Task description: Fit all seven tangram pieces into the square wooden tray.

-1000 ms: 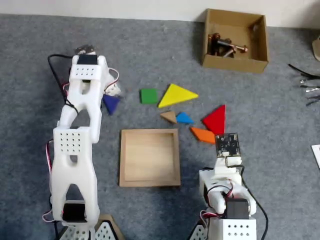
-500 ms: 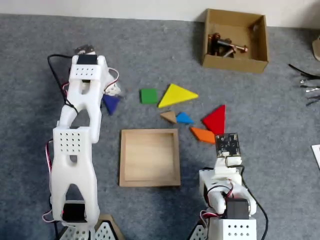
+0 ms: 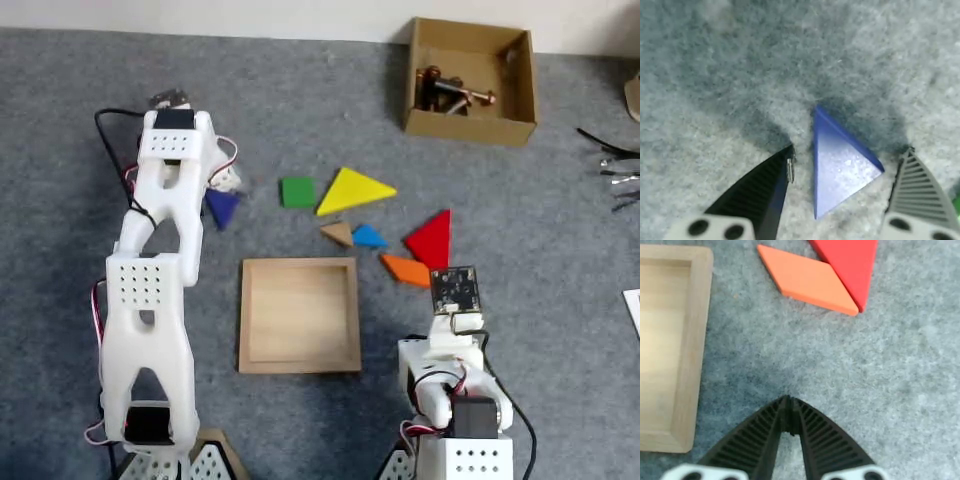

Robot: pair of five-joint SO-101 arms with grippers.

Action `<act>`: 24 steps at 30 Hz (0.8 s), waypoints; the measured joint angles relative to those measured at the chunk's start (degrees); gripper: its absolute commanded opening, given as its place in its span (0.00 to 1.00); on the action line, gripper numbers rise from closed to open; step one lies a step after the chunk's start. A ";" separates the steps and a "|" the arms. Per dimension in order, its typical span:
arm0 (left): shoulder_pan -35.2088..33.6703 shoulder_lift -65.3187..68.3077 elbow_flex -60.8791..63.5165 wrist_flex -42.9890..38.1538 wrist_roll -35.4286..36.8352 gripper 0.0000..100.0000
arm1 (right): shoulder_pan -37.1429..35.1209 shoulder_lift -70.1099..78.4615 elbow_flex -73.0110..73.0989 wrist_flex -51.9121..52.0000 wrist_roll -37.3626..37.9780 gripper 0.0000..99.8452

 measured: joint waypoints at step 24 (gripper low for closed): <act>0.09 -0.09 -0.62 0.00 0.18 0.02 | 0.00 0.00 0.00 0.00 0.00 0.01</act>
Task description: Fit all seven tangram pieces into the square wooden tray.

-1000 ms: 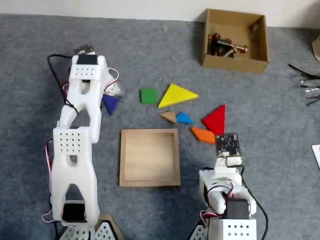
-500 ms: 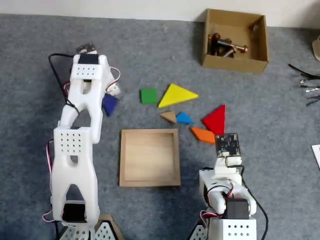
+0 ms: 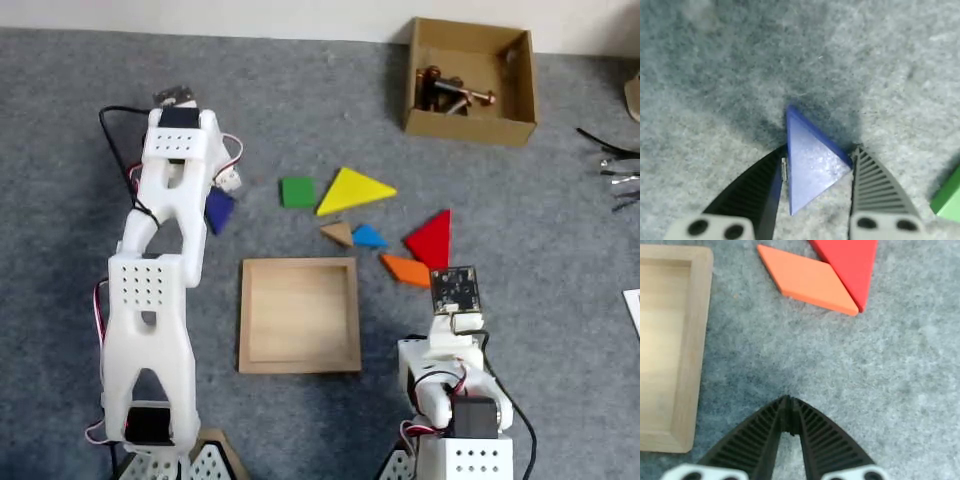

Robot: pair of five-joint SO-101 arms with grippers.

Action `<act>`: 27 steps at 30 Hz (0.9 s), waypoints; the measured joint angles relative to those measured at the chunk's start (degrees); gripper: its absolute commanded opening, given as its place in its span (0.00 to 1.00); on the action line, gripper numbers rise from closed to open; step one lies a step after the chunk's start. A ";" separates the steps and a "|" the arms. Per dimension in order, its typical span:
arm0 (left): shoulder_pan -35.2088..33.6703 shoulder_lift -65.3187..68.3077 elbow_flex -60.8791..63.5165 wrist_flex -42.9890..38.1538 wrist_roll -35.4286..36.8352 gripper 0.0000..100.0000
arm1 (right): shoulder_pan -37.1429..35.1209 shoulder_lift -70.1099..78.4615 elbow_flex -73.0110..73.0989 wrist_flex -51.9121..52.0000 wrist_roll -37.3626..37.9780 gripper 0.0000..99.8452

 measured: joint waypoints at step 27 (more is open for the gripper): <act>3.16 1.14 -11.52 11.52 -20.13 0.01 | 0.00 0.00 0.00 0.00 0.00 0.01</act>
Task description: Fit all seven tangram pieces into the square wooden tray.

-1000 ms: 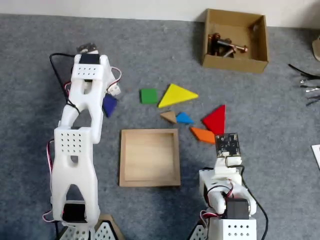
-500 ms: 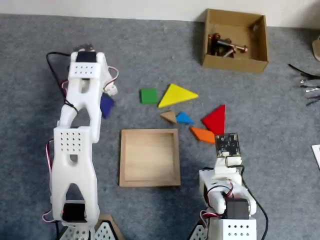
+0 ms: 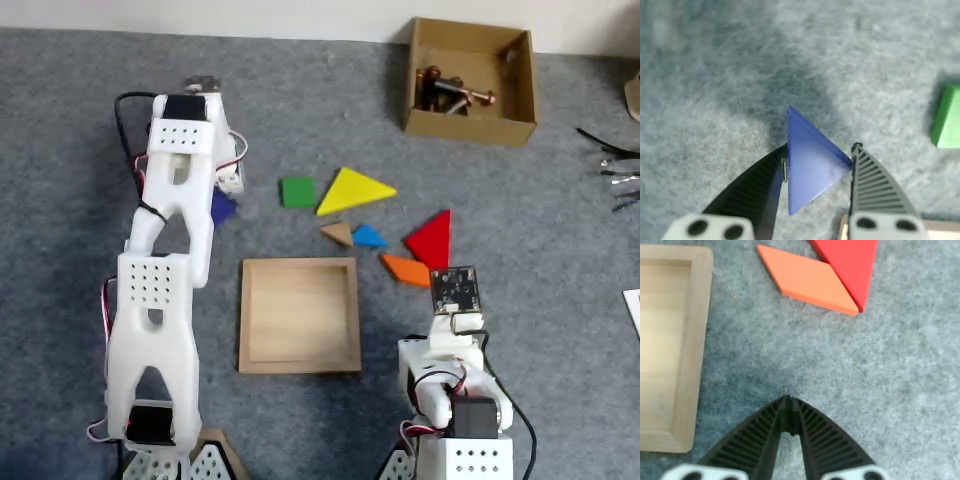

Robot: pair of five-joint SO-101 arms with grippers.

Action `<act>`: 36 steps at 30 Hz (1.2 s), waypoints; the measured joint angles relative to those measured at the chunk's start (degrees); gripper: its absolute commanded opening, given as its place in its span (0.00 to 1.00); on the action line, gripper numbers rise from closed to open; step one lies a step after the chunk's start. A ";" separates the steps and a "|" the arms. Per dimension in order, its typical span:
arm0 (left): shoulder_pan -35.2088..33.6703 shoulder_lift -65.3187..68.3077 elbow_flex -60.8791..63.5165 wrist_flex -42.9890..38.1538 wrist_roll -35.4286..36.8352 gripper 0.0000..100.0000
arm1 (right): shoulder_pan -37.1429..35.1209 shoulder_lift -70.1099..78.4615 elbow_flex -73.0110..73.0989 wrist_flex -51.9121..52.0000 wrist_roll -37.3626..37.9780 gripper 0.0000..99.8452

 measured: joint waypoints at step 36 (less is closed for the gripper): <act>31.12 -22.07 41.49 0.00 -3.34 0.00 | 0.00 0.00 0.00 0.00 0.00 0.01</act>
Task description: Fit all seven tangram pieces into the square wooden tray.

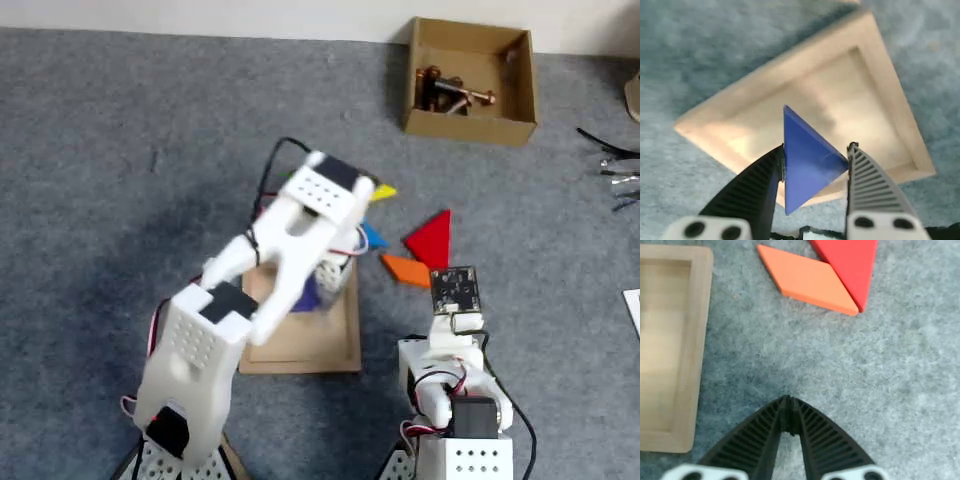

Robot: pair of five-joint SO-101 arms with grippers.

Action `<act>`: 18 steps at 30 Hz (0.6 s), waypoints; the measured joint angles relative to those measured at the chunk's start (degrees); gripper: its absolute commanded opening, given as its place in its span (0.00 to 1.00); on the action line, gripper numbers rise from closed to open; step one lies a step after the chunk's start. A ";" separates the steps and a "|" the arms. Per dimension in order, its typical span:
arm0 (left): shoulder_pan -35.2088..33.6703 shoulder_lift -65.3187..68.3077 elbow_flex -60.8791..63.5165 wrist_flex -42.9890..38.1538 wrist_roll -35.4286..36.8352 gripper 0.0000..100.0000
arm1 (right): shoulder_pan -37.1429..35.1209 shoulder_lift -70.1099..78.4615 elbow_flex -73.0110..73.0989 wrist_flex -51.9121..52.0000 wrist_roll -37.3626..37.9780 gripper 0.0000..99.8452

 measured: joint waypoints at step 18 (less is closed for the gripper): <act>6.07 0.00 3.16 0.00 0.35 0.00 | 0.00 0.00 0.00 0.00 0.00 0.01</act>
